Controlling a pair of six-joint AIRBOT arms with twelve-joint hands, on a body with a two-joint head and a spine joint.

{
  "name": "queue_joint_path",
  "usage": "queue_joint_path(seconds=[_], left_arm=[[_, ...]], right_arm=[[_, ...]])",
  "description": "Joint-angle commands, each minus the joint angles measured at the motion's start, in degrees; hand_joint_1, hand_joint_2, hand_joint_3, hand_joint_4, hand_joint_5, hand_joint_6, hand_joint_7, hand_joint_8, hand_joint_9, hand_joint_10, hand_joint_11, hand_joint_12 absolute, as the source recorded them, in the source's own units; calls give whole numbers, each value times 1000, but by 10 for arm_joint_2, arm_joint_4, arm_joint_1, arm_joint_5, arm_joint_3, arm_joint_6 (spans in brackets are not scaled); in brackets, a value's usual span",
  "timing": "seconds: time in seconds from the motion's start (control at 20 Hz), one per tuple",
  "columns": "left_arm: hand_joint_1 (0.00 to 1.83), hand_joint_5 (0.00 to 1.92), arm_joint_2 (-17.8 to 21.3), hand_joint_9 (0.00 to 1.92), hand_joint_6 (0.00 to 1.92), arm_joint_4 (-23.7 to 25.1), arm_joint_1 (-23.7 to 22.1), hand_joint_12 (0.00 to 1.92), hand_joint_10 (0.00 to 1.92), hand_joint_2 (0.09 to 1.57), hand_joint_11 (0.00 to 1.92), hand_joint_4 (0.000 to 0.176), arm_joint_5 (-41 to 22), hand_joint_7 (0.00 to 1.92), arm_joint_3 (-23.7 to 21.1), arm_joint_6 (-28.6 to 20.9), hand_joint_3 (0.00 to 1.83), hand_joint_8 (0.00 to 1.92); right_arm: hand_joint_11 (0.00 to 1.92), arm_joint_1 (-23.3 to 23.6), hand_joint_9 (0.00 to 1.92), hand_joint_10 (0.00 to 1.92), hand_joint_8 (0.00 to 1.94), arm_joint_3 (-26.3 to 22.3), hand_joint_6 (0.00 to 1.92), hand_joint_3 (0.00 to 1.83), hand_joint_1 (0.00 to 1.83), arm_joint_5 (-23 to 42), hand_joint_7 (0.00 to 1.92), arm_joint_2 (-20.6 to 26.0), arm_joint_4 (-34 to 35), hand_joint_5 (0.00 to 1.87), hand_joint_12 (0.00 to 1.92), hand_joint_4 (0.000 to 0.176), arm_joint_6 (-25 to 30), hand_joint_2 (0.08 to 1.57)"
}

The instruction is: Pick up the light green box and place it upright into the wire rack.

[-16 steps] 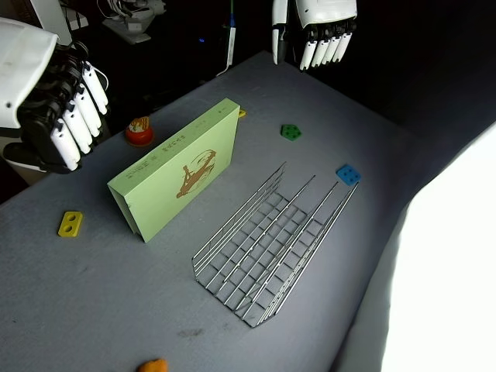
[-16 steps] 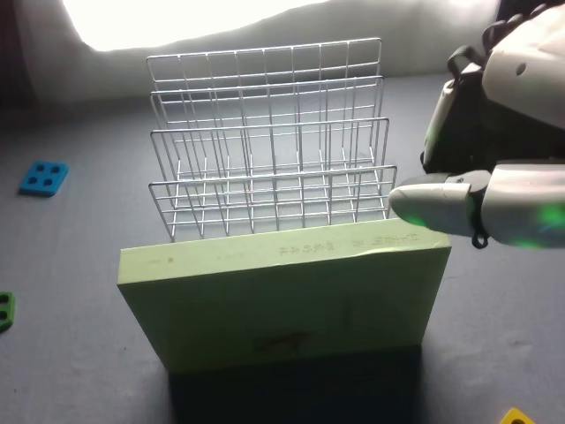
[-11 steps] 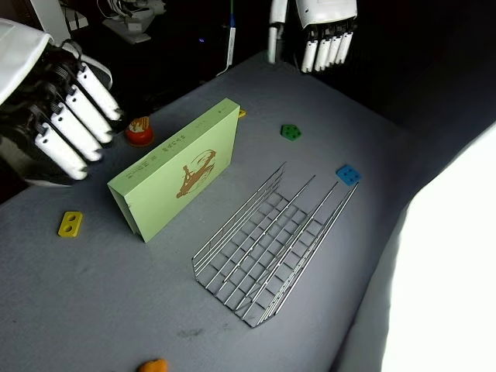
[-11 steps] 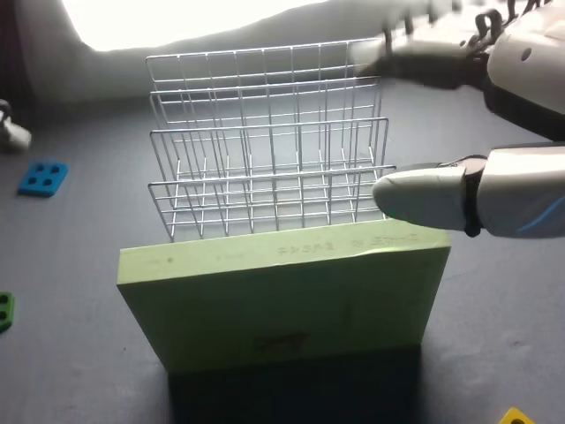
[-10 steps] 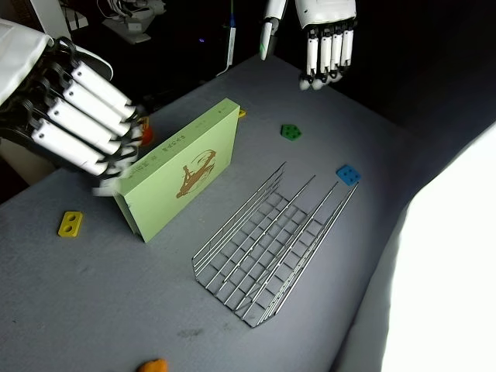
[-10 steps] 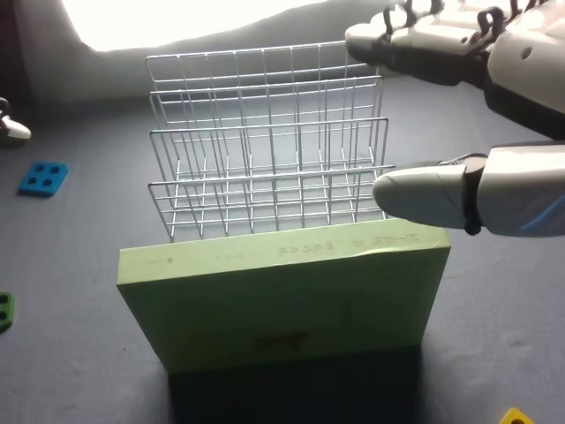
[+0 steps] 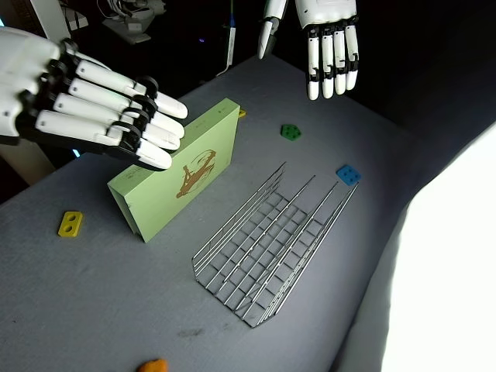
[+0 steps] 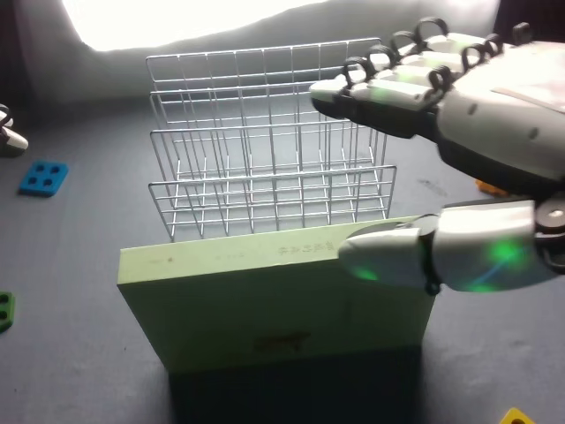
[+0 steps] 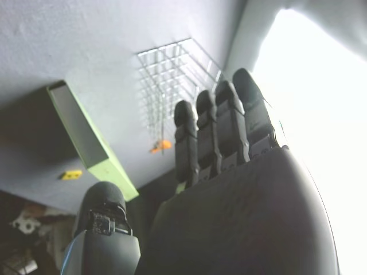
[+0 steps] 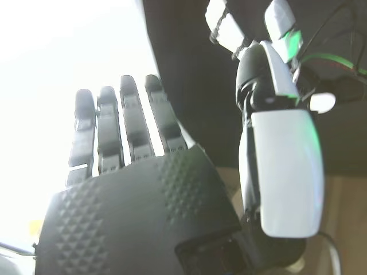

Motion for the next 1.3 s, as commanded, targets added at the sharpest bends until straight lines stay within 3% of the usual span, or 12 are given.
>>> queue_joint_path(seconds=[0.0, 0.1, 0.15, 0.2, 0.4, 0.6, 0.7, 0.95, 1.2, 1.25], left_arm=[[0, 377, 1, 220, 16, 5, -5, 489, 11, 1183, 0, 0, 50, 276, -1, 0, 1, 8], [0, 378, 1, 213, 10, 5, -5, 456, 5, 1181, 0, 0, 50, 272, 0, 0, 0, 3], [0, 375, 1, 197, 6, 5, -5, 430, 2, 1182, 0, 0, 50, 263, 0, 0, 0, 1], [0, 375, 1, 194, 5, 5, -5, 424, 2, 1182, 0, 0, 50, 262, -1, 0, 0, 1], [0, 378, 1, 196, 4, 5, -6, 338, 2, 1203, 0, 0, 50, 280, 0, 0, 5, 4], [0, 299, 1, 167, 0, 5, -6, 338, 0, 1203, 0, 0, 50, 240, 1, 0, 2, 0], [0, 248, 1, 171, 0, 5, -6, 378, 2, 1208, 0, 4, 50, 215, 1, 0, 3, 0], [0, 236, 1, 203, 0, 5, -7, 488, 4, 1204, 0, 9, 50, 250, 0, 0, 2, 2], [0, 249, 1, 236, 3, 5, -7, 558, 9, 1206, 0, 2, 50, 277, 1, 0, 1, 4], [0, 221, 1, 236, 0, 5, -7, 562, 8, 1207, 0, 11, 50, 267, 1, 0, 1, 0]], right_arm=[[0, 6, 100, 3, 2, -2, 3, 0, 541, 48, 112, -7, -9, 81, 353, 0, 0, 997], [0, 12, 100, 3, 0, -2, 3, 0, 662, 64, 106, -32, 32, 76, 341, 0, -24, 991], [0, 20, 48, 0, 0, -2, 0, 0, 902, 73, 53, -51, 98, 39, 119, 0, -78, 993], [0, 23, 34, 1, 1, -2, 1, 0, 955, 85, 39, -66, 122, 28, 31, 0, -101, 990], [0, 20, 27, 1, 2, 6, 2, 0, 1183, 131, 42, -130, 159, 16, 0, 0, -119, 1010], [0, 20, 3, 0, 0, 23, 4, 6, 1175, 165, 37, -187, 285, 20, 0, 0, -199, 1035], [0, 18, 6, 2, 4, 54, 5, 4, 1159, 176, 48, -226, 359, 24, 0, 0, -207, 1032], [0, 4, 8, 2, 0, 92, 4, 8, 1148, 189, 32, -278, 378, 34, 0, 0, -192, 1044], [4, -3, 11, 3, 8, 116, 7, 2, 1174, 202, 67, -306, 380, 48, 2, 0, -164, 1031], [21, -4, 18, 6, 11, 119, 7, 0, 1184, 201, 79, -308, 382, 50, 11, 0, -159, 1021]])
